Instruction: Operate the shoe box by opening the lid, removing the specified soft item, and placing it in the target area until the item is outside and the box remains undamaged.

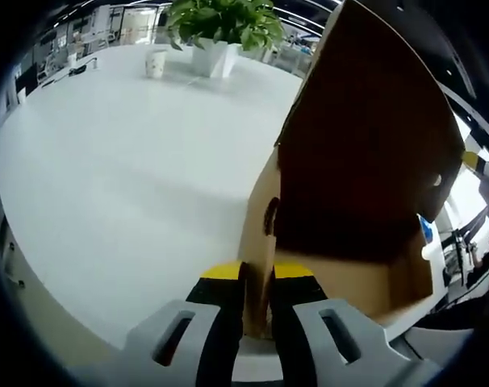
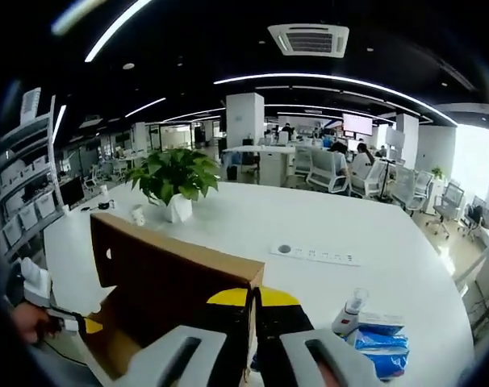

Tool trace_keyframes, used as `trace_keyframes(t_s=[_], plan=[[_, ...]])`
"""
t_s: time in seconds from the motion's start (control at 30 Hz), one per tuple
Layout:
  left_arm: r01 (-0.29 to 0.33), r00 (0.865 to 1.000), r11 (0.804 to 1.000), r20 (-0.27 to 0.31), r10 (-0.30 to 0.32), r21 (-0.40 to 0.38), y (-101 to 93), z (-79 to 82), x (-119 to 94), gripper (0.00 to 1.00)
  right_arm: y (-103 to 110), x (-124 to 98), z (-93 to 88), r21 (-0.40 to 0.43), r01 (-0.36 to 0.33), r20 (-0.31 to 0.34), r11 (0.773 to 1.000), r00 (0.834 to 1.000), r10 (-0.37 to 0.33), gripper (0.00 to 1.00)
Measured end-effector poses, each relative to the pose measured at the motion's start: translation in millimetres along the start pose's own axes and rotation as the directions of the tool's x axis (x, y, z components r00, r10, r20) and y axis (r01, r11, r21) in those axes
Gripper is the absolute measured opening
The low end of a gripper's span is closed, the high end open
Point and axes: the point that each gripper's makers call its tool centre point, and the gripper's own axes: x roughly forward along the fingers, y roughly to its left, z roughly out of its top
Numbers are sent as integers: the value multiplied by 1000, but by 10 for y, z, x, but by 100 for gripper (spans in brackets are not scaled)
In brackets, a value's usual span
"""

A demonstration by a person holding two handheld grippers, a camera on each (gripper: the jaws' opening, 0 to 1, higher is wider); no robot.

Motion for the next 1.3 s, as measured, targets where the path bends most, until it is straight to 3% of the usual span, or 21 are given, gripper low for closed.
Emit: trace_keyframes(t_s=[0.43, 1.0, 1.3], plan=[[-9, 1000, 999, 0, 9, -47, -13, 11, 14, 10, 76, -143, -50, 9, -8, 39, 1000, 999, 7, 0], [-16, 1000, 996, 6, 17, -92, -12, 89, 72, 11, 208, -209, -260, -22, -16, 17, 1000, 1000, 17, 0], [-13, 1000, 995, 8, 14, -97, -2, 128, 98, 11, 202, -228, -293, -22, -7, 38, 1000, 999, 8, 0]])
